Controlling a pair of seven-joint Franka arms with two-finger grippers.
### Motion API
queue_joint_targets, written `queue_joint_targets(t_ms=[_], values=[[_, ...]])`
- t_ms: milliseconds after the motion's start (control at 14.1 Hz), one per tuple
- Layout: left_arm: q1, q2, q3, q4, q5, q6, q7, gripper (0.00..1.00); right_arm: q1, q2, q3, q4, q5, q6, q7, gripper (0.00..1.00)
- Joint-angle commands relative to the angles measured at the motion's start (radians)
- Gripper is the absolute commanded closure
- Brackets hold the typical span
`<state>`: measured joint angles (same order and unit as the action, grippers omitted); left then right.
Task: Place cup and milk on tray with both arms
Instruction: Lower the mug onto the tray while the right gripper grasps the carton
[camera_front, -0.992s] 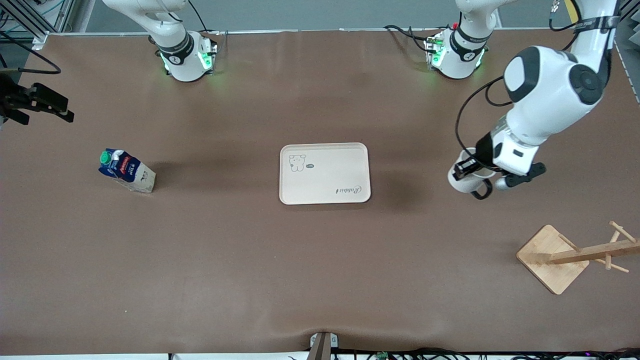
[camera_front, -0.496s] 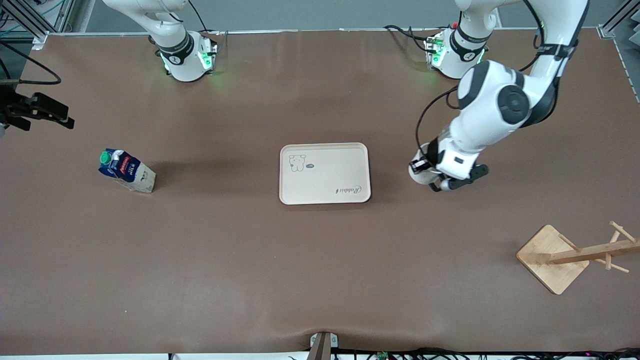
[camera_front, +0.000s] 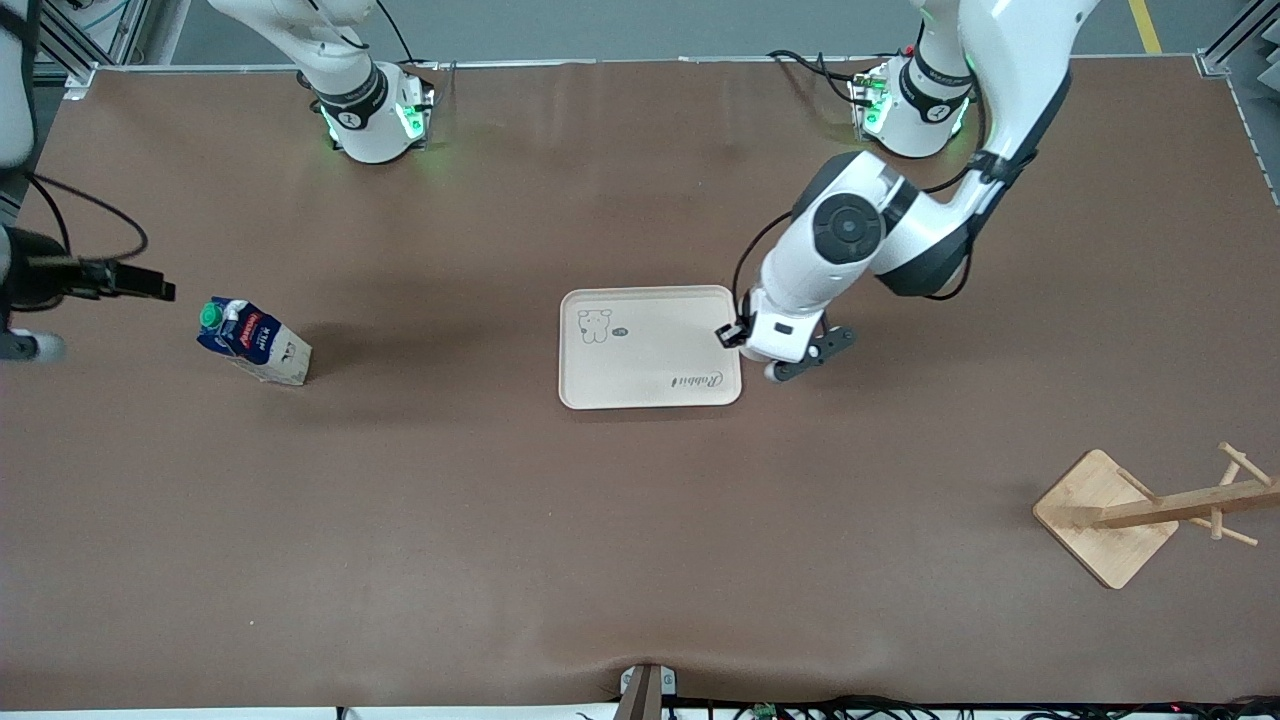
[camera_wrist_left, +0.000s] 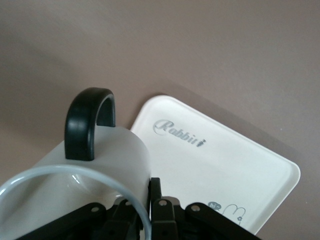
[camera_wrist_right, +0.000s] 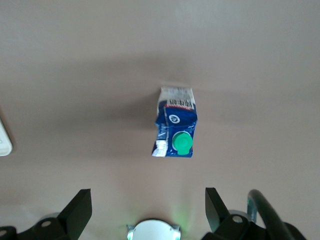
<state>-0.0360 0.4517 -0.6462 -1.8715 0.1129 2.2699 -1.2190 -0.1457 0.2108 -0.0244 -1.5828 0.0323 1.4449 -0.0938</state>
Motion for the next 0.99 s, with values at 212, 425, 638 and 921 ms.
queue_joint_targets(t_ms=[212,425,638,921], values=[[-0.105,0.156,0.007,0.121,0.076,-0.013,-0.117,1.0,-0.052,0.048,0.012,-0.04,0.018,-0.064,0.0,0.0],[-0.124,0.192,0.008,0.12,0.135,-0.012,-0.163,1.0,-0.054,0.029,0.012,-0.141,0.017,0.02,-0.001,0.0],[-0.146,0.231,0.008,0.12,0.189,-0.009,-0.23,1.0,-0.048,-0.02,0.012,-0.248,0.012,0.11,-0.001,0.0],[-0.153,0.28,0.013,0.123,0.251,0.058,-0.266,1.0,-0.044,-0.096,0.015,-0.413,0.008,0.308,-0.003,0.0]])
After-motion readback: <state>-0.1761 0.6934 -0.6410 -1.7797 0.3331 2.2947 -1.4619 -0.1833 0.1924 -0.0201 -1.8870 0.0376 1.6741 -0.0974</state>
